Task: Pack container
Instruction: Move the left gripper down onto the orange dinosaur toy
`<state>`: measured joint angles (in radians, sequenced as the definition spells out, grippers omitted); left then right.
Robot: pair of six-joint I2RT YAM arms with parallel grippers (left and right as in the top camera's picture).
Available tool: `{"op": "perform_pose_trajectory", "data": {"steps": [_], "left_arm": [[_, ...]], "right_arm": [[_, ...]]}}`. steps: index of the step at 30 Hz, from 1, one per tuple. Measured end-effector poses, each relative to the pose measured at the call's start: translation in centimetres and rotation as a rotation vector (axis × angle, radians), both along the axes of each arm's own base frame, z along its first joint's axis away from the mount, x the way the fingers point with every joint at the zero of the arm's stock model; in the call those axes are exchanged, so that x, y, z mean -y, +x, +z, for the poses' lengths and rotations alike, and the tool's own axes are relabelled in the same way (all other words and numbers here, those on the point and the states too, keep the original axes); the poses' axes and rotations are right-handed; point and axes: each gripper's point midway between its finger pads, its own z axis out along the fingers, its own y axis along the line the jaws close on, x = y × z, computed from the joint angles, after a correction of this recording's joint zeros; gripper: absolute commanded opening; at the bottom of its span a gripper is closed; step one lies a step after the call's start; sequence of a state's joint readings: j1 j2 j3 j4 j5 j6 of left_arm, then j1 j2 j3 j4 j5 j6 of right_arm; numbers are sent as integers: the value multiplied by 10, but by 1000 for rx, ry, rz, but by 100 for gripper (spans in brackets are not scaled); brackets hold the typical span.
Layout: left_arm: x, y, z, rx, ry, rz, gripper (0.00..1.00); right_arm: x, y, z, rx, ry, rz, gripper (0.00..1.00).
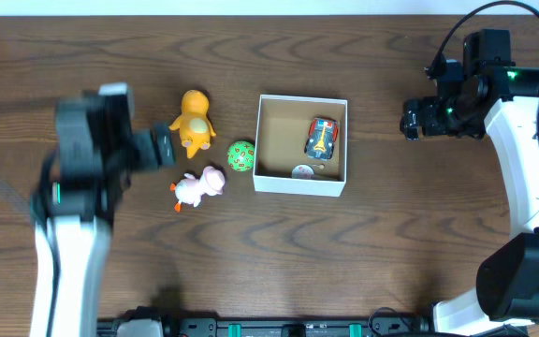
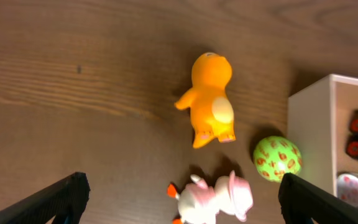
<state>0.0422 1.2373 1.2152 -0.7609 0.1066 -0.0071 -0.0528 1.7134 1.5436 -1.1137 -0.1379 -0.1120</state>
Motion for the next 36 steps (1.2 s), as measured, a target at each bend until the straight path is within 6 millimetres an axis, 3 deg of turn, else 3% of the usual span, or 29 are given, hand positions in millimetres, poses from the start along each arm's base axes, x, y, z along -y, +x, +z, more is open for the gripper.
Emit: {"op": "perform_pose_trajectory", "data": {"steps": [5, 9, 14, 19, 22, 26, 36], "left_arm": [[-1, 48, -22, -122, -6, -6, 98], [-1, 58, -40, -158, -14, -6, 98], [6, 76, -31, -78, -20, -27, 98], [29, 87, -23, -25, -20, -82, 98], [43, 90, -29, -33, -17, -113, 98], [53, 94, -54, -90, 0, -127, 98], [50, 102, -131, -265, 10, -80, 98]], "right_arm": [[0, 0, 0, 0, 0, 0, 99], [0, 0, 0, 0, 0, 0, 99], [0, 0, 0, 0, 0, 0, 99], [0, 0, 0, 0, 0, 0, 99], [0, 0, 0, 0, 0, 0, 99], [0, 0, 0, 0, 0, 0, 99], [0, 0, 0, 0, 0, 0, 99]]}}
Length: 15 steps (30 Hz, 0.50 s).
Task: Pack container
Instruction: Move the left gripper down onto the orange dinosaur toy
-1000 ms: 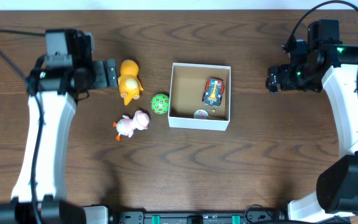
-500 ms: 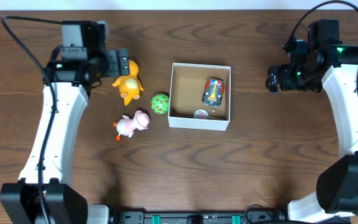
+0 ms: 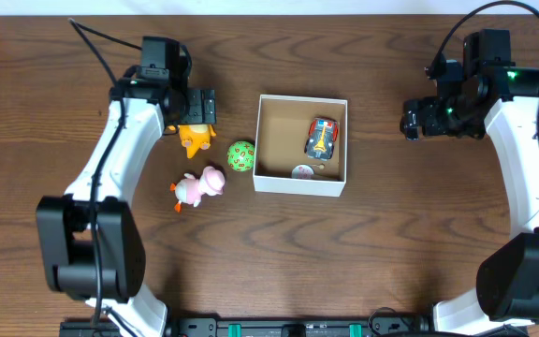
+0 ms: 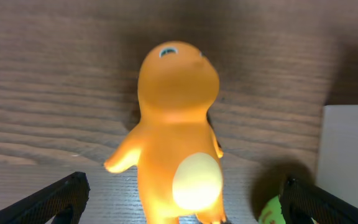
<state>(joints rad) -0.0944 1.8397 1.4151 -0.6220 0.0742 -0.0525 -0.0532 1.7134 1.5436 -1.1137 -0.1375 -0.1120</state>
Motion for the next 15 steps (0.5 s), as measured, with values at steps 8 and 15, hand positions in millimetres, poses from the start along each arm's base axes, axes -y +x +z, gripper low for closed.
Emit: {"op": "perform_pose_trajectory", "data": {"steps": [8, 15], "left_arm": [[-1, -4, -36, -88, 10, 4, 88], [-1, -10, -52, -142, 14, 7, 52]], "right_arm": [[0, 0, 0, 0, 0, 0, 99], [0, 0, 0, 0, 0, 0, 99]]}}
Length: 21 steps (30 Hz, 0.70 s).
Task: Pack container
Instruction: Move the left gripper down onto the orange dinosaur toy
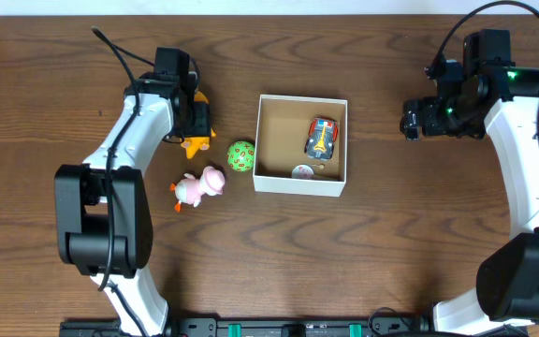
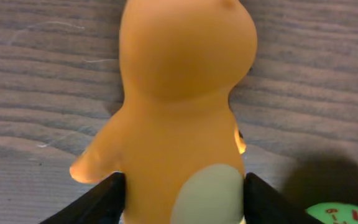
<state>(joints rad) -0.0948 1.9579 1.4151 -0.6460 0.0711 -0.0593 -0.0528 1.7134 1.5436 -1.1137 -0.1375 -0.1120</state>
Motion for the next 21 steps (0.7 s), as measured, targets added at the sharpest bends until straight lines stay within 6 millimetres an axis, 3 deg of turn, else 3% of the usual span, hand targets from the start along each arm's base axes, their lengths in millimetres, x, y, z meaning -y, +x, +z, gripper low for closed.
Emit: {"op": "perform_pose_trajectory", "data": {"steps": [4, 8, 17, 19, 21], "left_arm": [[0, -1, -1, -4, -1, 5, 20], [0, -2, -1, -12, -1, 7, 6], [-1, -1, 4, -4, 3, -7, 6], [-1, 2, 19, 29, 0, -7, 6], [0, 10, 51, 110, -7, -6, 6]], "right_arm": [[0, 0, 0, 0, 0, 0, 99], [0, 0, 0, 0, 0, 0, 99], [0, 0, 0, 0, 0, 0, 99], [0, 0, 0, 0, 0, 0, 99], [0, 0, 0, 0, 0, 0, 99]]}}
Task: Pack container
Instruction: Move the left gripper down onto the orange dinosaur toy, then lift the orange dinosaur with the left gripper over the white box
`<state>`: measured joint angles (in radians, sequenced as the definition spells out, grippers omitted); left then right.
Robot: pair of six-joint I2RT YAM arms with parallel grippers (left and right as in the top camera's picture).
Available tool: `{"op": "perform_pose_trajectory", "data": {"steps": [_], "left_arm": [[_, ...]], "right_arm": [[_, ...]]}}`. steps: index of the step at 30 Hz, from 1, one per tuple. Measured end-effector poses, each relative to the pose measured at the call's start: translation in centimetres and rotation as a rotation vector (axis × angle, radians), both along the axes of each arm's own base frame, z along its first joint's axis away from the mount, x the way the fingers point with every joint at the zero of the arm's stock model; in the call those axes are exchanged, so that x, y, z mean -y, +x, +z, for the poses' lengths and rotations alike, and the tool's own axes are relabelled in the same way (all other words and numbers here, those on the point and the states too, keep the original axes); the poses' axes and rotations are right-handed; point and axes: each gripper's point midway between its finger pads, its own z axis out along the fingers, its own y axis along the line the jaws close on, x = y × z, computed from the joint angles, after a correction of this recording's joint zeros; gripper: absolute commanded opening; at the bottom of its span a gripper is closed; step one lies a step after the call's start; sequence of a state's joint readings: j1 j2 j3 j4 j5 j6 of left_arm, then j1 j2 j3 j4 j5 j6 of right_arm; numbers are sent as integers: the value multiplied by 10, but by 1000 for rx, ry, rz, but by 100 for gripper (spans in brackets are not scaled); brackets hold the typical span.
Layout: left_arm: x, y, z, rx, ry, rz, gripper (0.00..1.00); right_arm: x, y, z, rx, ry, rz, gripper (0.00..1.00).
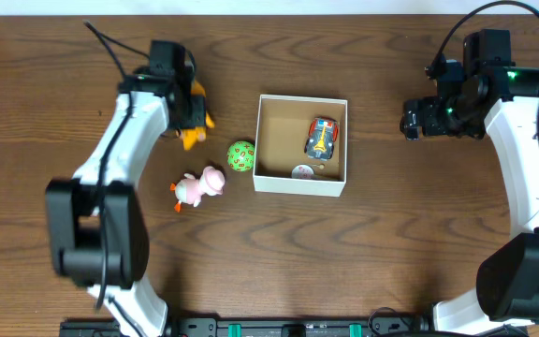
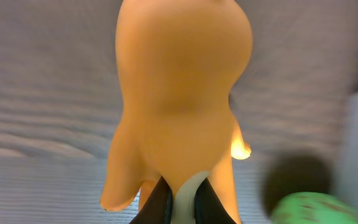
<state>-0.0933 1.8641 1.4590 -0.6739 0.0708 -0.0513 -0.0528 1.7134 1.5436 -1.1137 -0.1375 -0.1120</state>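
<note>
An orange dinosaur-like toy (image 2: 179, 93) fills the left wrist view, and my left gripper (image 2: 182, 194) is shut on its pale belly, one dark finger (image 2: 159, 204) on each side. From overhead the left gripper (image 1: 183, 112) covers most of the orange toy (image 1: 191, 137), left of the white box (image 1: 260, 140). The box holds a toy car (image 1: 322, 137) and a small round piece (image 1: 302, 171). My right gripper (image 1: 410, 123) hangs right of the box; its jaws are too dark to read.
A green patterned ball (image 1: 241, 154) lies just left of the box, also low at the right in the left wrist view (image 2: 303, 208). A pink pig toy (image 1: 199, 185) lies below the ball. The wooden table (image 1: 269, 253) stretches toward the front.
My left gripper's fingers have gone from spread beside the orange toy to pinched on its belly. The toy and gripper sit slightly farther back; the wrist background is now blurred.
At first my left gripper was open, well left of the toys. Then it stood open over the orange toy, then low around it with fingers at both sides. Now it is shut on the toy. The right arm has kept still throughout.
</note>
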Motion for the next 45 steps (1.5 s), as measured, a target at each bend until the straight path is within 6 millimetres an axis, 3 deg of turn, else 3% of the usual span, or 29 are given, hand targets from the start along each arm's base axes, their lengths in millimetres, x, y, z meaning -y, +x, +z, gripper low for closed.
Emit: {"op": "perform_pose_trajectory", "data": {"steps": [4, 7, 9, 11, 17, 23, 35, 38, 45], "left_arm": [[1, 4, 91, 215, -27, 10, 6], [4, -17, 159, 350, -54, 18, 6], [12, -35, 183, 385, -73, 5, 6], [28, -51, 192, 384, -92, -29, 6], [89, -78, 170, 270, -122, -174, 6], [129, -88, 148, 188, -157, -222, 6], [148, -77, 51, -50, -108, -167, 6], [152, -74, 41, -63, -115, -163, 6], [161, -76, 42, -71, -162, -172, 6]], "right_arm": [[0, 0, 0, 0, 0, 0, 99], [0, 0, 0, 0, 0, 0, 99], [0, 0, 0, 0, 0, 0, 99], [0, 0, 0, 0, 0, 0, 99], [0, 0, 0, 0, 0, 0, 99], [0, 0, 0, 0, 0, 0, 99], [0, 0, 0, 0, 0, 0, 99], [0, 0, 0, 0, 0, 0, 99], [0, 0, 0, 0, 0, 0, 99]]}}
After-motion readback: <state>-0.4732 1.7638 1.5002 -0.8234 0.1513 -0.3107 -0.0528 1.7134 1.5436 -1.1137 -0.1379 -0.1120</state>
